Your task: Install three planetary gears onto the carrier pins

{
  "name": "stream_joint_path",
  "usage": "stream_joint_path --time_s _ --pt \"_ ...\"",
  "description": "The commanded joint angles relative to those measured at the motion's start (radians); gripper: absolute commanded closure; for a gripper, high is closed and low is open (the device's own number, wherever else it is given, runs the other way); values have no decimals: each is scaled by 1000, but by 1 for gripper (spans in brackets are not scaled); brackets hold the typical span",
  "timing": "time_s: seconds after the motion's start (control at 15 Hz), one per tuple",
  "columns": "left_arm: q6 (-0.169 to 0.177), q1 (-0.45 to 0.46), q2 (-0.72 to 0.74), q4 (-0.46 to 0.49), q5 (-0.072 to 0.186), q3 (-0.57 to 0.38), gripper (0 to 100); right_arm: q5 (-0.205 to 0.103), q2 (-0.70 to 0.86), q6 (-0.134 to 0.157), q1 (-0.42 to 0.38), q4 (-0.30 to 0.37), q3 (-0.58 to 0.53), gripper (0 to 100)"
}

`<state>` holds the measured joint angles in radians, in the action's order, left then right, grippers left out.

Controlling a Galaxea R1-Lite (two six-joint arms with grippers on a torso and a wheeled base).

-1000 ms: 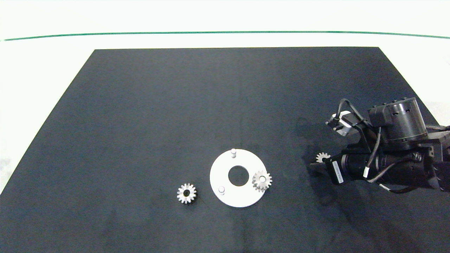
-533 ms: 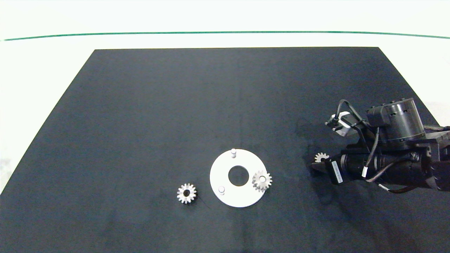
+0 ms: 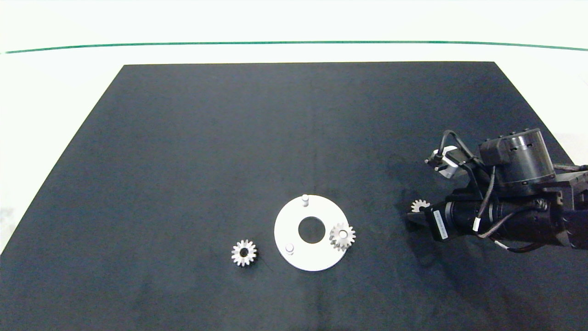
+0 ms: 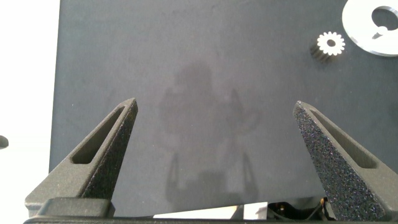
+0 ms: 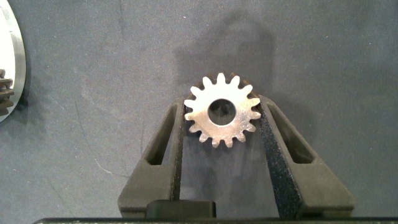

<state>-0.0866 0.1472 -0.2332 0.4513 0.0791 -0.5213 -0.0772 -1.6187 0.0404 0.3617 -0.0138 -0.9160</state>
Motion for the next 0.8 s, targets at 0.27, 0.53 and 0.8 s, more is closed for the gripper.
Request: stream_joint_path --time_s 0.27,0.53,0.8 --pt "-1 0 0 1 1 0 0 2 11 49 0 18 3 84" --pt "-1 0 -2 3 1 0 0 -13 92 76 75 77 -57 84" --pt "-2 0 -5 3 1 0 0 -138 112 78 309 341 -373 84"
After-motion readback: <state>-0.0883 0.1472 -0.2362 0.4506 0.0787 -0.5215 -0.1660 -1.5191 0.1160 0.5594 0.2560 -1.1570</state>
